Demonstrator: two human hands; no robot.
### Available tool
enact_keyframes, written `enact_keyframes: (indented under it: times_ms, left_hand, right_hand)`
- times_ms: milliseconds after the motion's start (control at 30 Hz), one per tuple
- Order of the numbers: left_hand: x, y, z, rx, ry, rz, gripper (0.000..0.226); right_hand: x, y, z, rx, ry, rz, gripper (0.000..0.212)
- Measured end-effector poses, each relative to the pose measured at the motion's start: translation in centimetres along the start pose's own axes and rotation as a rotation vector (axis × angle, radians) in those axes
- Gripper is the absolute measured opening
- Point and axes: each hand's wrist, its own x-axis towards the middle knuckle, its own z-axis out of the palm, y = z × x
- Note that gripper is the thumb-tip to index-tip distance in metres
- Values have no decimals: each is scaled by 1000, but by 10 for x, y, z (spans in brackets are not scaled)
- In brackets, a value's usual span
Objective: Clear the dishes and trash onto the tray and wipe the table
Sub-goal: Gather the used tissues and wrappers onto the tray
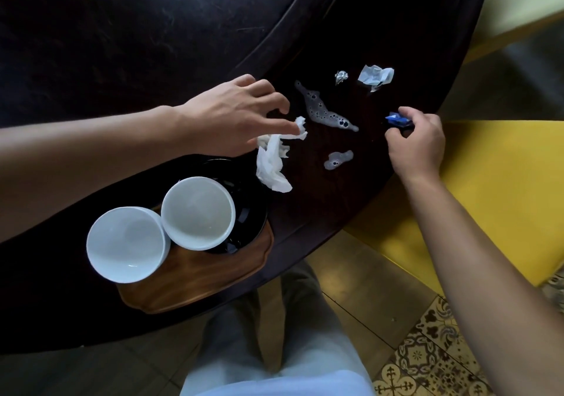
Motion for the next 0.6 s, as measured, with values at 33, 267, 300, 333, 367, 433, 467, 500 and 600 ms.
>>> enact_keyframes:
  times_ms: [33, 267, 300, 333, 367, 433, 467, 500, 600]
  left_hand:
    - [1, 3, -2, -35, -10, -28, 55]
    - [23, 43, -6, 98, -276, -287, 74]
    - [24, 44, -4, 116, -317, -299, 74]
    - [25, 44, -1, 121, -346, -318, 72]
    - [24, 43, 0, 114, -359, -338, 68]
    - [23, 42, 1, 98, -354, -356, 59]
    - [22, 42, 3, 95, -352, -353, 53]
    - [21, 42, 4, 84, -348, -350, 46]
    - [19, 39, 8, -26, -281, -387, 31]
  right_hand:
    - [1, 1, 0, 7, 1, 2, 43]
    - [1, 3, 2, 59, 9, 1, 40]
    - [2, 3, 2, 69, 8, 6, 40]
    - [2, 3, 1, 78, 9, 8, 40]
    - [2, 4, 1, 82, 9, 10, 40]
    - [2, 5, 0, 87, 1, 11, 41]
    - [2, 5, 1, 90, 0, 12, 42]
    - [2, 4, 1, 91, 6, 11, 42]
    - [2, 4, 2, 71, 44, -4, 41]
